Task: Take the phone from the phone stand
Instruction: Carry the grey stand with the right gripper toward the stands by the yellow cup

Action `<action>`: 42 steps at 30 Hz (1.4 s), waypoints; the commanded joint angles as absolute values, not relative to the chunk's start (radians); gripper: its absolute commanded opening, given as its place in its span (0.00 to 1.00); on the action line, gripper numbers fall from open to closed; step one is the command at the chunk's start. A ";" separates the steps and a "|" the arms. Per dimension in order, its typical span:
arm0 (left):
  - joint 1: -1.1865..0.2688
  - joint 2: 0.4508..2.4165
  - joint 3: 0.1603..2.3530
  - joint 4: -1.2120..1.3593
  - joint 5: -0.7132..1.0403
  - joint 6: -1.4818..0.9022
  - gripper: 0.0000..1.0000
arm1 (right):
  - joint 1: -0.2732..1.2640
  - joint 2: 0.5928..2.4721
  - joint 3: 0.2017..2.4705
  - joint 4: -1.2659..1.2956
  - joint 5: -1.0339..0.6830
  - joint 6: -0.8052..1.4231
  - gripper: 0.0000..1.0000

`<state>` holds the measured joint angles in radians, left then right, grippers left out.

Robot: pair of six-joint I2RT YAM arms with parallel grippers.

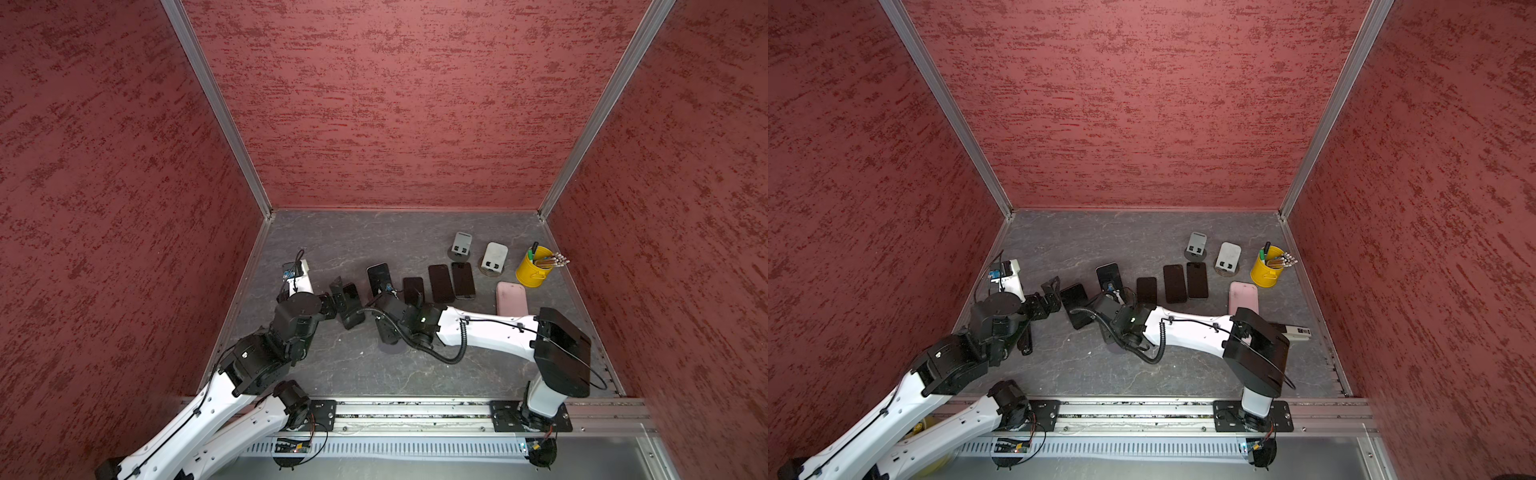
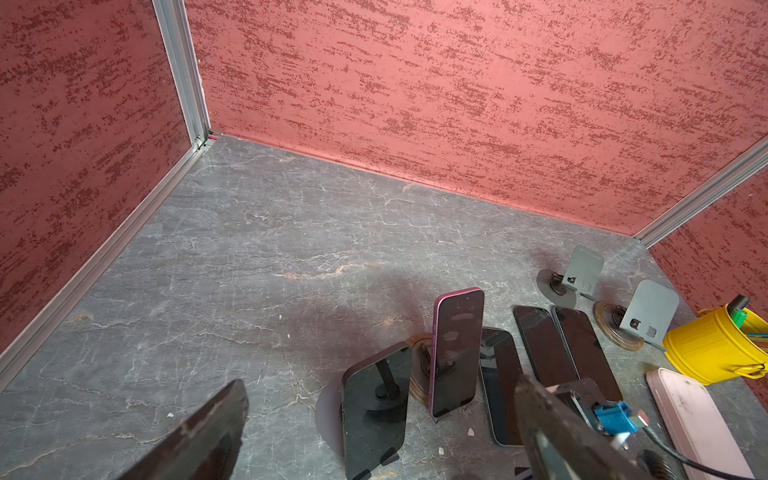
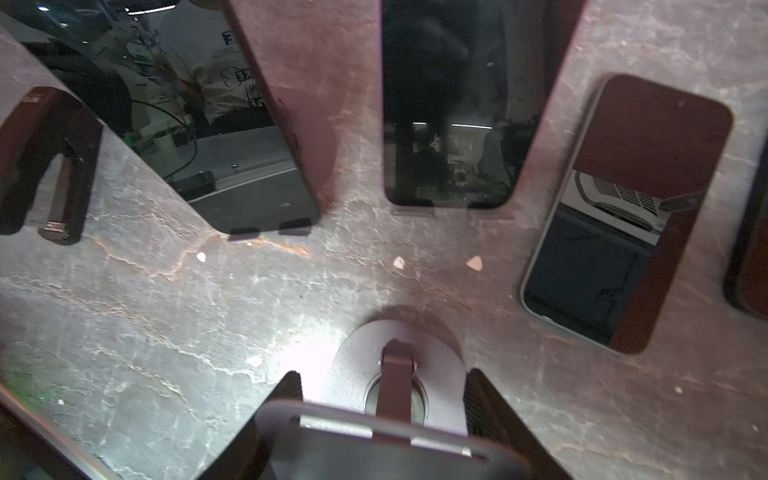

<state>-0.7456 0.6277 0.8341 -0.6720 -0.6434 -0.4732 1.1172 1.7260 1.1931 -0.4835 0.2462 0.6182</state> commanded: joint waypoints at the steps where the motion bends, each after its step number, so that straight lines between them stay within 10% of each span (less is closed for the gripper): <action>1: -0.738 0.632 0.825 -0.644 -0.627 -0.456 1.00 | 1.102 1.649 1.163 -0.469 0.253 0.665 0.51; 22: -0.733 0.711 0.841 -0.612 -0.542 -0.465 1.00 | 0.892 1.465 1.084 -0.500 0.309 0.621 0.53; 42: -0.707 0.833 0.861 -0.541 -0.391 -0.427 1.00 | 0.624 1.740 1.433 -0.383 0.185 0.386 0.55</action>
<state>-0.7177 0.8215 0.8375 -0.5854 -0.4473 -0.4500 0.6449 1.7081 1.3621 -0.4282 0.2173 0.4385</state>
